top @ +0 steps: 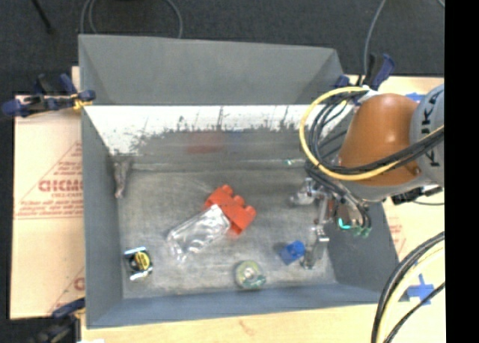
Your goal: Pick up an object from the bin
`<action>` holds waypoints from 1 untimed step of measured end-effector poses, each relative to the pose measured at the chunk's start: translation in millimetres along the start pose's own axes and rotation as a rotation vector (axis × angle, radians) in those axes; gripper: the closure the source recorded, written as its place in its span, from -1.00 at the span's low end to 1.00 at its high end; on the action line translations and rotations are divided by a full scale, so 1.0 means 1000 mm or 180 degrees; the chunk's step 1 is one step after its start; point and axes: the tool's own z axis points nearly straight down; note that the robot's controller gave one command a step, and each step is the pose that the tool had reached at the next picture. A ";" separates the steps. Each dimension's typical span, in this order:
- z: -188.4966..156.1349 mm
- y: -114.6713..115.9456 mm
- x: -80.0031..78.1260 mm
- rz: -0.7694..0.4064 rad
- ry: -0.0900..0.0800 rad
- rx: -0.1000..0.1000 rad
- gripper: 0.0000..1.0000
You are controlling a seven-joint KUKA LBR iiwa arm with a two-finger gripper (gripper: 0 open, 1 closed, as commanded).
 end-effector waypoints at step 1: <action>0.075 -0.006 0.029 -0.0021 -0.0065 0.0004 -1.00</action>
Offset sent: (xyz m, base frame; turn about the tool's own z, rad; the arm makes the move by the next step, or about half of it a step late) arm -0.0343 -0.0049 -0.0779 -0.0109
